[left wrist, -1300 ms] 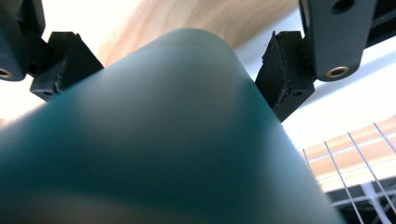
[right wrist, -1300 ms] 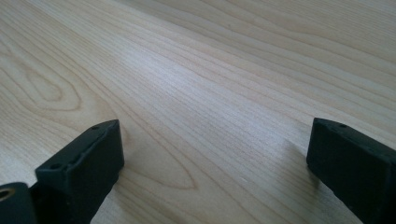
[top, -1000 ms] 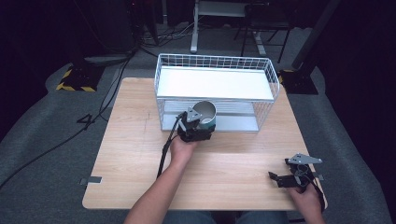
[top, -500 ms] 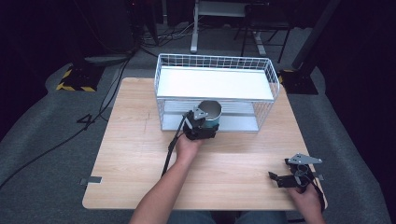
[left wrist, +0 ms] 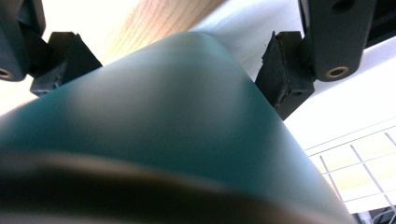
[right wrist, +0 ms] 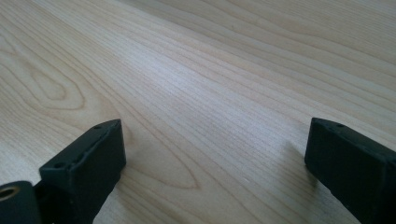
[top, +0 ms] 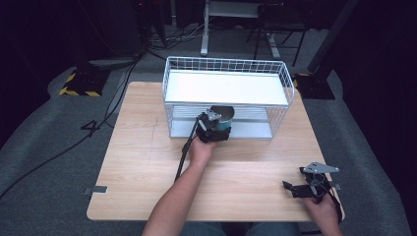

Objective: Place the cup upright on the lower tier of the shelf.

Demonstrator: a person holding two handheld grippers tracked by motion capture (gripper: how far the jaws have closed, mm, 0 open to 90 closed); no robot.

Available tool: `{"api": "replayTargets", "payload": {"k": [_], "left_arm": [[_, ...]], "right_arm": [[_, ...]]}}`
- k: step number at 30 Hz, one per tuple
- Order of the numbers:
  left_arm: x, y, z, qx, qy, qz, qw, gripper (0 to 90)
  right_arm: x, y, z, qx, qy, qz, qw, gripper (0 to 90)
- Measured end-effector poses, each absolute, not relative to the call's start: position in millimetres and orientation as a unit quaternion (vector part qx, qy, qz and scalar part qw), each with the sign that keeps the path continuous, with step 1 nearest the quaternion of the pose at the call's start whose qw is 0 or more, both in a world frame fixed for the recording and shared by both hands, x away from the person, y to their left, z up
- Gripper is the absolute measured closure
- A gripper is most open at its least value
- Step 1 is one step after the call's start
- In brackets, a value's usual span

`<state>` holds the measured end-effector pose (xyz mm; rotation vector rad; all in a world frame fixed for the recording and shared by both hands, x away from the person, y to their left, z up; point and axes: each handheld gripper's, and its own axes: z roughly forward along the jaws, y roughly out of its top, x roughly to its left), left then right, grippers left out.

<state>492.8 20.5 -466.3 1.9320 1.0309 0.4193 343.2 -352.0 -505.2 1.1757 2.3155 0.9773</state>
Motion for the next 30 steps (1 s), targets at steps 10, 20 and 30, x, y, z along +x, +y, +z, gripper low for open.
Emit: {"api": "replayTargets", "payload": {"k": [10, 20, 30], "left_arm": [[506, 18, -469, 0.762, 0.449, 0.166, 0.436, 23.5], [517, 15, -475, 0.778, 0.439, 0.156, 0.422, 23.4], [519, 9, -474, 0.781, 0.441, 0.169, 0.409, 23.3]], "right_arm": [[343, -352, -505, 0.41, 0.823, 0.349, 0.18, 6.3], [342, -351, -505, 0.407, 0.824, 0.35, 0.18, 6.5], [342, -351, -505, 0.408, 0.824, 0.35, 0.18, 6.5]]}}
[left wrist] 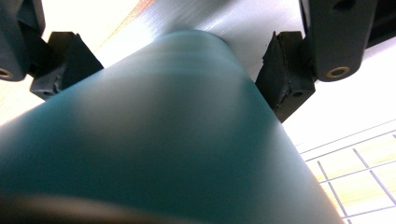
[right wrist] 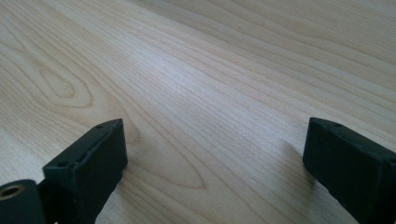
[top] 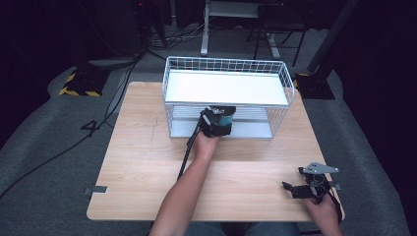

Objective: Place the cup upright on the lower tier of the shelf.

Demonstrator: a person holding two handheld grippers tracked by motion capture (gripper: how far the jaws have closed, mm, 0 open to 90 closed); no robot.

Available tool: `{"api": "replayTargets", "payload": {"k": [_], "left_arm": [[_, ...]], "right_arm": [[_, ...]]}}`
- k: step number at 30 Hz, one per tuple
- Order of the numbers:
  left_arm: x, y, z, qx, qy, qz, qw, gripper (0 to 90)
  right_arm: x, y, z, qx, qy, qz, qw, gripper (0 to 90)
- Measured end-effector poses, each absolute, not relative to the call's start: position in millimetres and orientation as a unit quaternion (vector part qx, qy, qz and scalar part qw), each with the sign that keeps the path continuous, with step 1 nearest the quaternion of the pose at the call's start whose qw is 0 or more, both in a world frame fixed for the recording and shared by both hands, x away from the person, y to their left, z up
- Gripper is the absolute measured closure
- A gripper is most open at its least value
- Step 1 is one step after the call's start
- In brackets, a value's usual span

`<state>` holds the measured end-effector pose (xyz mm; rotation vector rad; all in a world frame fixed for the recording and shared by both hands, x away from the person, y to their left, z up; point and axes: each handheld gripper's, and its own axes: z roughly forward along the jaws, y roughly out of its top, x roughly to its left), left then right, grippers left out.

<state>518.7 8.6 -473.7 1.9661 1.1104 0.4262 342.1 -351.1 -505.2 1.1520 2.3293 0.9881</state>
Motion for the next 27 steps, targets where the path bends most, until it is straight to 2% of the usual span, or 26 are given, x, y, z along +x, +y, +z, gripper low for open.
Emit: {"api": "replayTargets", "payload": {"k": [3, 10, 14, 21, 23, 27], "left_arm": [[517, 6, -474, 0.784, 0.438, 0.182, 0.4, 23.2], [518, 7, -474, 0.777, 0.449, 0.173, 0.406, 22.1], [518, 12, -474, 0.768, 0.455, 0.165, 0.419, 15.4], [511, 19, -467, 0.768, 0.453, 0.183, 0.415, 14.0], [506, 21, -464, 0.755, 0.473, 0.193, 0.411, 11.8], [499, 29, -458, 0.764, 0.45, 0.187, 0.422, 9.2]], "right_arm": [[342, -351, -505, 0.408, 0.824, 0.35, 0.18, 6.5], [342, -351, -505, 0.407, 0.824, 0.35, 0.18, 6.4], [342, -351, -505, 0.407, 0.824, 0.35, 0.18, 6.4], [342, -351, -505, 0.407, 0.824, 0.35, 0.18, 6.5], [342, -351, -505, 0.408, 0.824, 0.35, 0.18, 6.5], [342, -350, -505, 0.409, 0.823, 0.349, 0.18, 6.3]]}}
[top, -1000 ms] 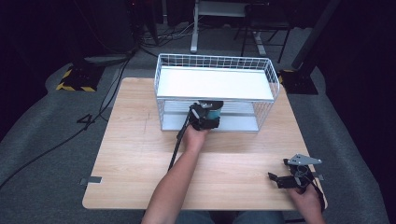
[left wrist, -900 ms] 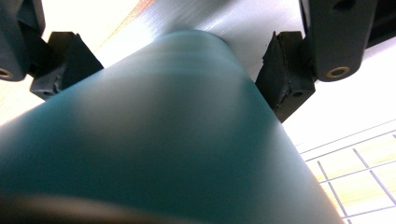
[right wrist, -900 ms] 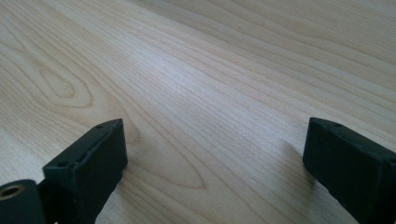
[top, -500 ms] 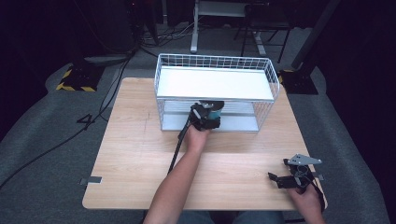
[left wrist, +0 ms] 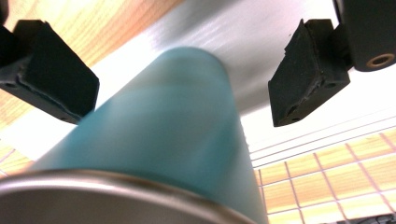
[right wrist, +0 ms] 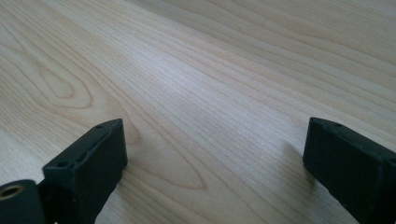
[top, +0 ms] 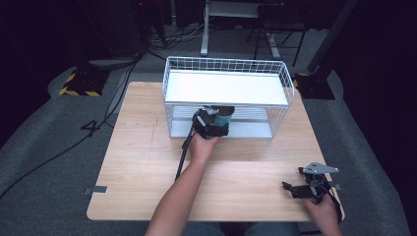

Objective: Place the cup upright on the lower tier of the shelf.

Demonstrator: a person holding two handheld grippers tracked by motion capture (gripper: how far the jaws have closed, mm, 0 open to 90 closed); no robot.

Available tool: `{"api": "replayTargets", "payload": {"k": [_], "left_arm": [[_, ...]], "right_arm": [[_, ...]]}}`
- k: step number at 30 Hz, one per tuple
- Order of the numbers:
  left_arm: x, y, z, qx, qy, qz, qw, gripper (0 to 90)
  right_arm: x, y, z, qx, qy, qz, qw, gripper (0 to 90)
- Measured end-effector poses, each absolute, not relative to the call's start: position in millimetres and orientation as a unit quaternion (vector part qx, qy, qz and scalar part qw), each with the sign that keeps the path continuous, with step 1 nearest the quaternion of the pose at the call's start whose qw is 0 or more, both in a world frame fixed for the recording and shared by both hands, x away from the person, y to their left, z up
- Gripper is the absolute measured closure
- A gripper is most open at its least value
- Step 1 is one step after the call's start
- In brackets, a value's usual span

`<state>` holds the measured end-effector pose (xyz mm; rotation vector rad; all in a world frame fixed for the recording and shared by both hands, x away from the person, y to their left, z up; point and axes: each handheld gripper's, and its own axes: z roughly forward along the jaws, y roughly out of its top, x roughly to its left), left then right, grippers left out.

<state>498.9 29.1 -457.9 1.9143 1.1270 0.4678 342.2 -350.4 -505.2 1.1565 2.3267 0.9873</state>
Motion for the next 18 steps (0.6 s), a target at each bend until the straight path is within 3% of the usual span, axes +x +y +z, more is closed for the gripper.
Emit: {"api": "replayTargets", "payload": {"k": [18], "left_arm": [[437, 64, -427, 0.764, 0.42, 0.188, 0.453, 10.9]], "right_arm": [[343, -350, -505, 0.407, 0.825, 0.35, 0.178, 6.3]]}}
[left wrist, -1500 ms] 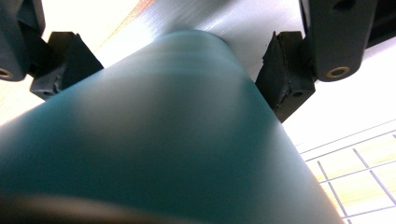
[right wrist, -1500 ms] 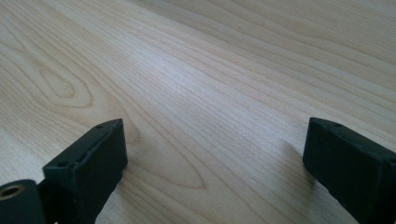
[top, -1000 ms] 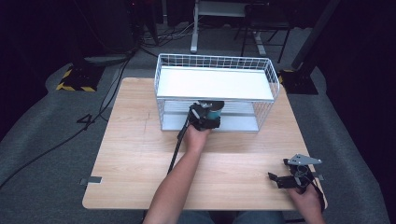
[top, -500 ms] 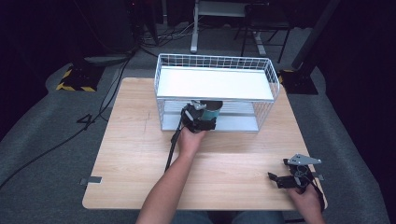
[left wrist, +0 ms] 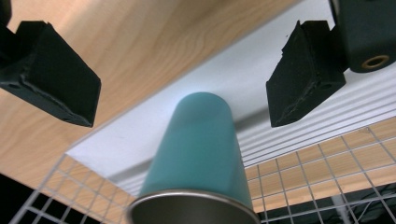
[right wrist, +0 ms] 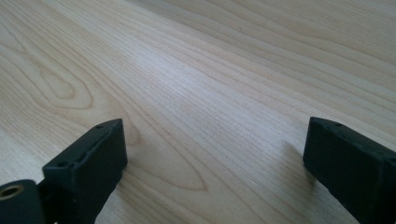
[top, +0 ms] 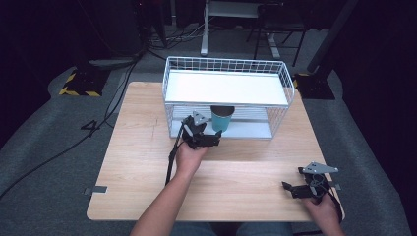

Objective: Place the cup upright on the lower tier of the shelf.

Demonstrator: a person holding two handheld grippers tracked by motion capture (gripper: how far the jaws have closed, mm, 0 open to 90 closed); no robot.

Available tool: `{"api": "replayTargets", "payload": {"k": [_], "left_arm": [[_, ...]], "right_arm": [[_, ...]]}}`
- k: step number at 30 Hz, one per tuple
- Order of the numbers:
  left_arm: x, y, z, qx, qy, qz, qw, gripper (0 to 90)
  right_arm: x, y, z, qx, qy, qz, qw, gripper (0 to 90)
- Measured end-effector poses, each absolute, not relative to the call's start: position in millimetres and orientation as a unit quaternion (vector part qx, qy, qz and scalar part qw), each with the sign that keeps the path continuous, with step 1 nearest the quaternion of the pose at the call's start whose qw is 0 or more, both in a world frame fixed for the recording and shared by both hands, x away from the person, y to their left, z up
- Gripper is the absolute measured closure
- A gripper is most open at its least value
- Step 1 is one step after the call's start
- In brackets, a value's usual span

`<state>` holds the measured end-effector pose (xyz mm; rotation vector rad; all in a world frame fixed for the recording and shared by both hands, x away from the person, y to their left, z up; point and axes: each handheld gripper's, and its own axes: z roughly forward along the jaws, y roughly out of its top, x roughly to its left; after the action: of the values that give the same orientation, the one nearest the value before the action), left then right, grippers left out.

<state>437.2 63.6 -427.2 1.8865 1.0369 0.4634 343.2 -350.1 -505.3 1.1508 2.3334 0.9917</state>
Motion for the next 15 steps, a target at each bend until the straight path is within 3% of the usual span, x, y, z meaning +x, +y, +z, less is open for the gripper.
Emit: {"api": "replayTargets", "payload": {"k": [15], "left_arm": [[384, 105, -401, 0.758, 0.41, 0.182, 0.473, 14.0]], "right_arm": [[344, -348, -505, 0.413, 0.821, 0.349, 0.181, 6.2]]}}
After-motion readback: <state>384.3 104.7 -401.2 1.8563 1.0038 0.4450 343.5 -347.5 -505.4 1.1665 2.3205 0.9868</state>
